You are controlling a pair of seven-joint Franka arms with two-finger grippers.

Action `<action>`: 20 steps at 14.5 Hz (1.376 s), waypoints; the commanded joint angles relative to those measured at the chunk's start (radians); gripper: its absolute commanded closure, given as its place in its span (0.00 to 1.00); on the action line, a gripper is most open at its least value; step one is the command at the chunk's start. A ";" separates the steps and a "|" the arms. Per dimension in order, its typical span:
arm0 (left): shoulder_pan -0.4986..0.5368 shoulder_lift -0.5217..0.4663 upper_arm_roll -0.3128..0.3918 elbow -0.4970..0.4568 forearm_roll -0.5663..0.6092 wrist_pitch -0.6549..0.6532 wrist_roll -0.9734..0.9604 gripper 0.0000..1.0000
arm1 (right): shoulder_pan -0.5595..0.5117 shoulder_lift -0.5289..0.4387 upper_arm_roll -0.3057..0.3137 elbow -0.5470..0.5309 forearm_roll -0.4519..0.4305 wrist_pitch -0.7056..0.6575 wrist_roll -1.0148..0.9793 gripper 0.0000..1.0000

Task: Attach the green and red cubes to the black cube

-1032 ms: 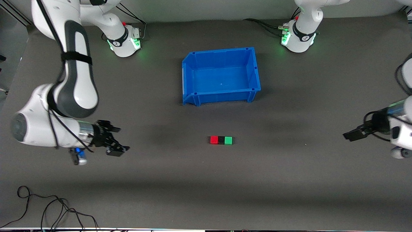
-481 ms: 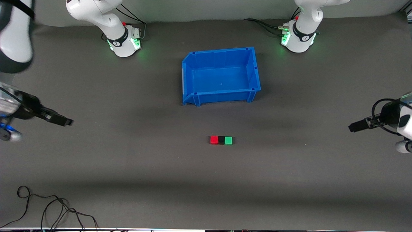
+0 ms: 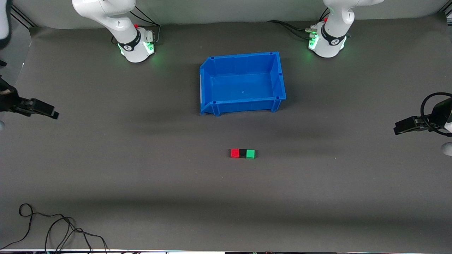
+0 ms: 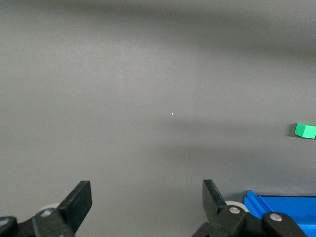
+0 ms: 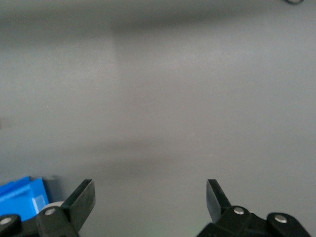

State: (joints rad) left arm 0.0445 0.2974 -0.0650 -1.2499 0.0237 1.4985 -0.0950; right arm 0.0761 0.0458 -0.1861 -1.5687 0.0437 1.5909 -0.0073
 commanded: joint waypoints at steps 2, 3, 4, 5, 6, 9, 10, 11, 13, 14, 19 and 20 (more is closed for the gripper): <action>0.000 -0.040 0.004 -0.023 0.012 -0.021 0.064 0.00 | -0.065 -0.055 0.057 -0.036 -0.025 0.000 -0.094 0.00; -0.002 -0.070 0.005 -0.066 0.018 -0.006 0.069 0.00 | -0.058 -0.057 0.057 -0.036 -0.027 0.000 -0.092 0.00; -0.002 -0.110 0.005 -0.124 0.018 0.027 0.069 0.00 | -0.055 -0.055 0.056 -0.034 -0.027 0.000 -0.092 0.00; -0.002 -0.153 0.004 -0.184 0.016 0.067 0.069 0.00 | -0.053 -0.055 0.056 -0.033 -0.031 -0.002 -0.091 0.00; -0.002 -0.193 0.005 -0.248 0.018 0.109 0.069 0.00 | -0.053 -0.055 0.057 -0.034 -0.042 -0.002 -0.091 0.00; -0.002 -0.233 0.005 -0.312 0.019 0.128 0.078 0.00 | -0.055 -0.047 0.057 -0.036 -0.042 -0.009 -0.094 0.00; -0.002 -0.231 0.005 -0.312 0.019 0.126 0.077 0.00 | -0.055 -0.047 0.057 -0.034 -0.042 -0.012 -0.095 0.00; -0.002 -0.231 0.005 -0.310 0.019 0.124 0.077 0.00 | -0.055 -0.044 0.057 -0.030 -0.042 -0.012 -0.094 0.00; 0.001 -0.225 0.005 -0.301 0.012 0.123 0.075 0.00 | -0.056 -0.044 0.054 -0.028 -0.036 -0.041 -0.095 0.00; 0.005 -0.221 0.005 -0.290 0.010 0.124 0.078 0.00 | -0.056 -0.041 0.054 -0.024 -0.036 -0.048 -0.094 0.00; 0.005 -0.215 0.005 -0.286 0.010 0.108 0.067 0.00 | -0.056 -0.044 0.050 -0.017 -0.036 -0.052 -0.095 0.00; -0.001 -0.215 0.005 -0.281 0.018 0.091 0.066 0.00 | -0.056 -0.044 0.050 -0.017 -0.035 -0.052 -0.095 0.00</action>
